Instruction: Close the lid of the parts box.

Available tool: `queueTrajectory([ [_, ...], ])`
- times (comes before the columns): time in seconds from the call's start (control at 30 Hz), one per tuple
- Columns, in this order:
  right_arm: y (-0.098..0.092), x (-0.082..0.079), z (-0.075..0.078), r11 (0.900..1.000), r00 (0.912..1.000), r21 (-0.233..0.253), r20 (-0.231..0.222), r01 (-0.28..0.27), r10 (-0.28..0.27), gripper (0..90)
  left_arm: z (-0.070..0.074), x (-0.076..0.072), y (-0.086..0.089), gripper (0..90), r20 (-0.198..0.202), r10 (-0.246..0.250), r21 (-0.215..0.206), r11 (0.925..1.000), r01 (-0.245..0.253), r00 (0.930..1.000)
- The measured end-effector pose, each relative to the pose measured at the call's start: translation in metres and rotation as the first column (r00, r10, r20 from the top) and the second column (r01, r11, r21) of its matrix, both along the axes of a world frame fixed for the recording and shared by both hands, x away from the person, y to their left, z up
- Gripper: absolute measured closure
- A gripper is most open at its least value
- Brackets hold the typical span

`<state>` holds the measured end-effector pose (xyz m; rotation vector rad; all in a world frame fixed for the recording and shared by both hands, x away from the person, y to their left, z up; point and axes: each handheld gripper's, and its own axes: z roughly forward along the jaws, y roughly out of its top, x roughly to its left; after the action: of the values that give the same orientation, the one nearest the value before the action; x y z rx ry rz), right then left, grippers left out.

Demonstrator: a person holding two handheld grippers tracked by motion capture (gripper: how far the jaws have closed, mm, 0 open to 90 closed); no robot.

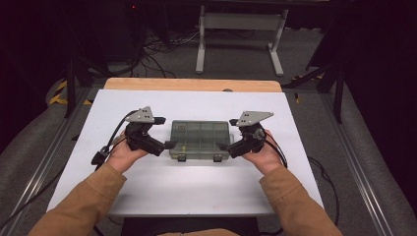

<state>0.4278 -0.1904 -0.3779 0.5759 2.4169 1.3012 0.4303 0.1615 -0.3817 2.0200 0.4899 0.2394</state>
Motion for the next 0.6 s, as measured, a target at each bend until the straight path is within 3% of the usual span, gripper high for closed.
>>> queueTrajectory([
  [0.17,-0.004,-0.007,0.002,1.000,0.9996,0.023,0.029,-0.008,0.007,1.8,-0.001,-0.010,0.013,1.1,0.067,0.036,-0.027,0.9990,-0.034,0.9971],
  [0.33,-0.010,-0.015,0.003,0.998,0.9969,0.059,0.078,-0.016,0.011,0.4,-0.004,-0.018,0.026,1.1,0.090,0.063,-0.073,0.9957,-0.057,0.9940],
  [0.6,-0.021,-0.028,0.001,0.993,0.9899,0.118,0.141,-0.017,0.000,0.3,-0.016,-0.036,0.055,1.7,0.155,0.139,-0.157,0.9810,-0.114,0.9782],
])
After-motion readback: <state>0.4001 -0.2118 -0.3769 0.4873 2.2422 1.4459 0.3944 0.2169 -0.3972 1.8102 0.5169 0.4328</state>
